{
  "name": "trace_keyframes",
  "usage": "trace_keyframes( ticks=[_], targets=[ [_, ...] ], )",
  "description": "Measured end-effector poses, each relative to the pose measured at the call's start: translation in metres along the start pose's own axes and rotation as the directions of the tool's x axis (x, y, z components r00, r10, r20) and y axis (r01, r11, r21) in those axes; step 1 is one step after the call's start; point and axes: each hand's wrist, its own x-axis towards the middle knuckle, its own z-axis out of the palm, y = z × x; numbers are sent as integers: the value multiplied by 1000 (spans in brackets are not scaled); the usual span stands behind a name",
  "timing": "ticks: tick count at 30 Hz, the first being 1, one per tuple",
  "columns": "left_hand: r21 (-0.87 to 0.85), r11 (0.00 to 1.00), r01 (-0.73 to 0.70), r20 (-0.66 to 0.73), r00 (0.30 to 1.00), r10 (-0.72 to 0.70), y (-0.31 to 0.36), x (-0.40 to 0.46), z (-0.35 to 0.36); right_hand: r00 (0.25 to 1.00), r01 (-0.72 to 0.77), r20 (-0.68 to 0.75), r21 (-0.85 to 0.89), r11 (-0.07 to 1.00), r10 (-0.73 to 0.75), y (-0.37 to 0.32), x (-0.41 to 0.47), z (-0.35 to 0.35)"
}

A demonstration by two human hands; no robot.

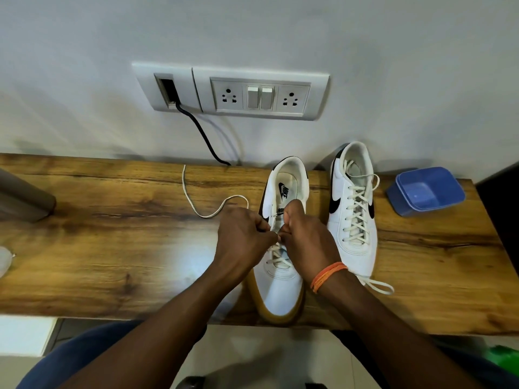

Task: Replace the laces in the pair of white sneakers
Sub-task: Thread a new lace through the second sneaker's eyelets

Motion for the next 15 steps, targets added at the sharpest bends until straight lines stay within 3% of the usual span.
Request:
trace_keyframes(
  ticks=[15],
  targets=[
    [-105,993,55,26,998,-53,-1,-4,1,992,-120,-7,212,970,124,6,4,1]
  ],
)
